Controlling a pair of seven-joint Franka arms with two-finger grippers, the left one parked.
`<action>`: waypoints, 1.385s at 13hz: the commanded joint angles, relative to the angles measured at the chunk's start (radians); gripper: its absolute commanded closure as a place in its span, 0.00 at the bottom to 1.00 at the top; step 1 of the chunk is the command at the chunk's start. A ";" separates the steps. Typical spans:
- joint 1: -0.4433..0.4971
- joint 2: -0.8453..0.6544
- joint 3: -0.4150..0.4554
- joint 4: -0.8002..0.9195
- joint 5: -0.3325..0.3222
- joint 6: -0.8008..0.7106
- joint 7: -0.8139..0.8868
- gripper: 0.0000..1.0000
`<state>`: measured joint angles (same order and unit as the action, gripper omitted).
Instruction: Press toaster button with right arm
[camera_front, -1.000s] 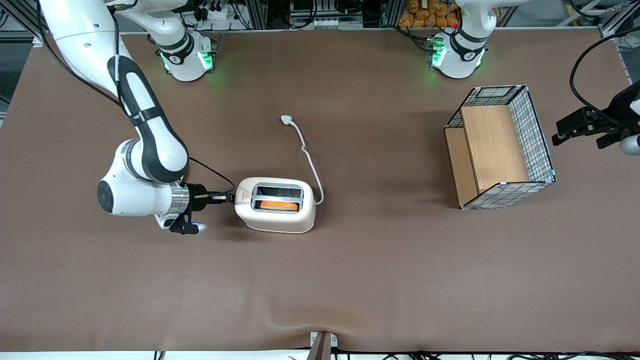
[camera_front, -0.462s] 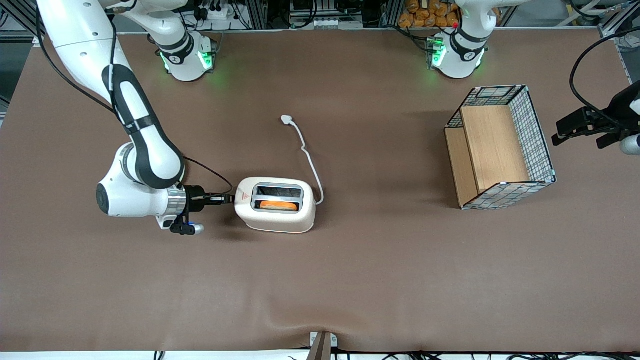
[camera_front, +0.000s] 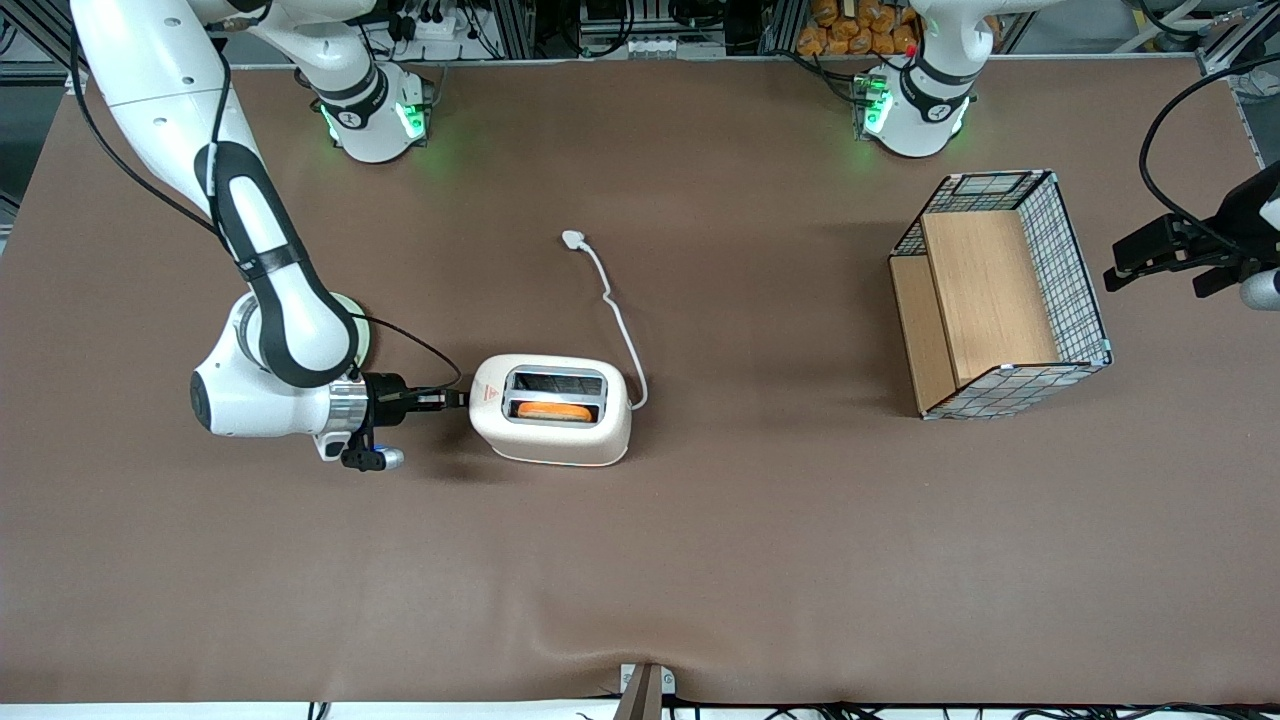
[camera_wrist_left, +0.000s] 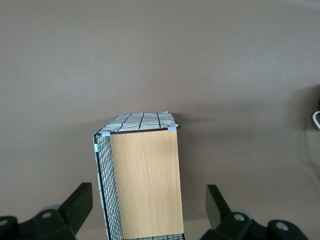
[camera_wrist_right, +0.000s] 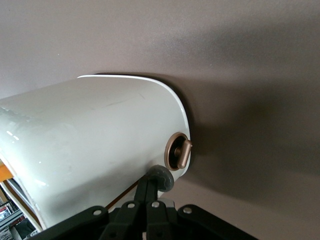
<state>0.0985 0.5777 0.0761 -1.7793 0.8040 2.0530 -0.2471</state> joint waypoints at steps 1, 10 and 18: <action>0.001 0.050 0.010 -0.002 0.046 0.048 -0.053 1.00; -0.002 0.080 0.010 -0.002 0.076 0.064 -0.127 1.00; -0.020 0.022 0.001 0.038 0.063 0.003 -0.106 1.00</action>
<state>0.0871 0.5854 0.0753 -1.7793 0.8546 2.0506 -0.3310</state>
